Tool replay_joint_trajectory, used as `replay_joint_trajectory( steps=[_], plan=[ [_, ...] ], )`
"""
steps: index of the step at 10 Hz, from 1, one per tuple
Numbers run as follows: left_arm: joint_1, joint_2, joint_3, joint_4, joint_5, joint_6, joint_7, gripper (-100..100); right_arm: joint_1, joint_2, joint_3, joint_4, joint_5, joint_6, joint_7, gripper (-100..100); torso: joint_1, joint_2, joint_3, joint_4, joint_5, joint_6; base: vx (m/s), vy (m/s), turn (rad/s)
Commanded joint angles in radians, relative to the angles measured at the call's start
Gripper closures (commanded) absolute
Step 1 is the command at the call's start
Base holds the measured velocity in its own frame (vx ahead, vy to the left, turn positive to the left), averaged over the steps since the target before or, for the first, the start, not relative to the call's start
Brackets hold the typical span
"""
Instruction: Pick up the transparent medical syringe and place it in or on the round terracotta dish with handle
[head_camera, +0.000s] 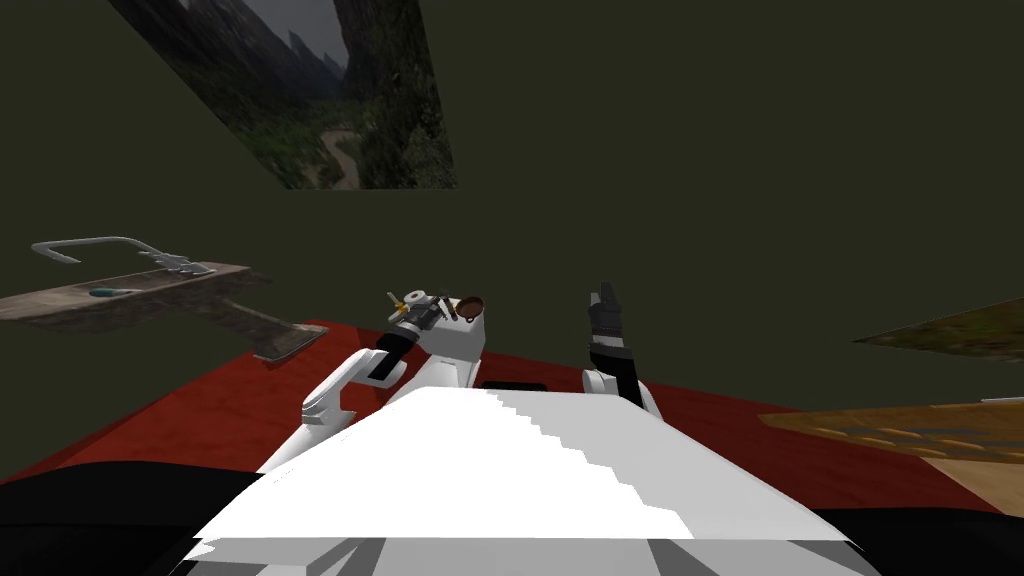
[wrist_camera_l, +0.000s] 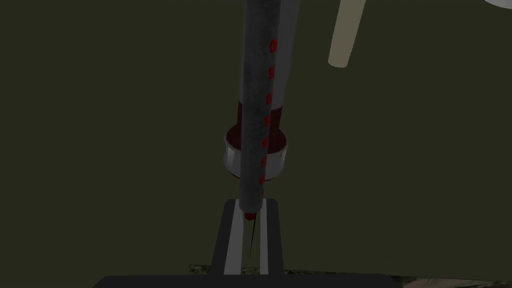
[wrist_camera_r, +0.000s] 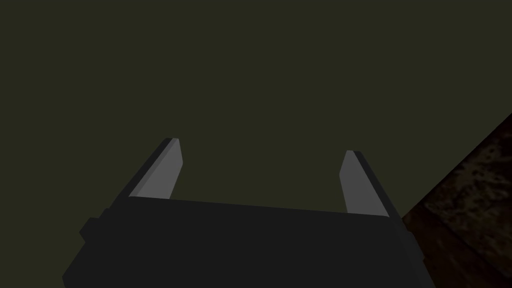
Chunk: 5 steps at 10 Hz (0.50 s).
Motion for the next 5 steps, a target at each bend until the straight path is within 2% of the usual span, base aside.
replay_joint_trajectory(
  steps=[1,5],
  plan=[
    [0.014,0.013,0.003,-0.019,-0.001,0.015,-0.020,100,0.000,0.000,0.000,0.000,0.000,0.000,0.000,0,0.000,0.000,0.000,0.000,0.000,0.000,0.165,-0.153,0.004],
    [0.041,0.042,-0.002,-0.043,-0.001,0.035,-0.083,100,0.000,0.000,0.000,0.000,0.000,0.000,0.000,0,0.005,-0.006,-0.004,-0.002,0.001,0.000,0.160,-0.101,-0.010]
  ],
)
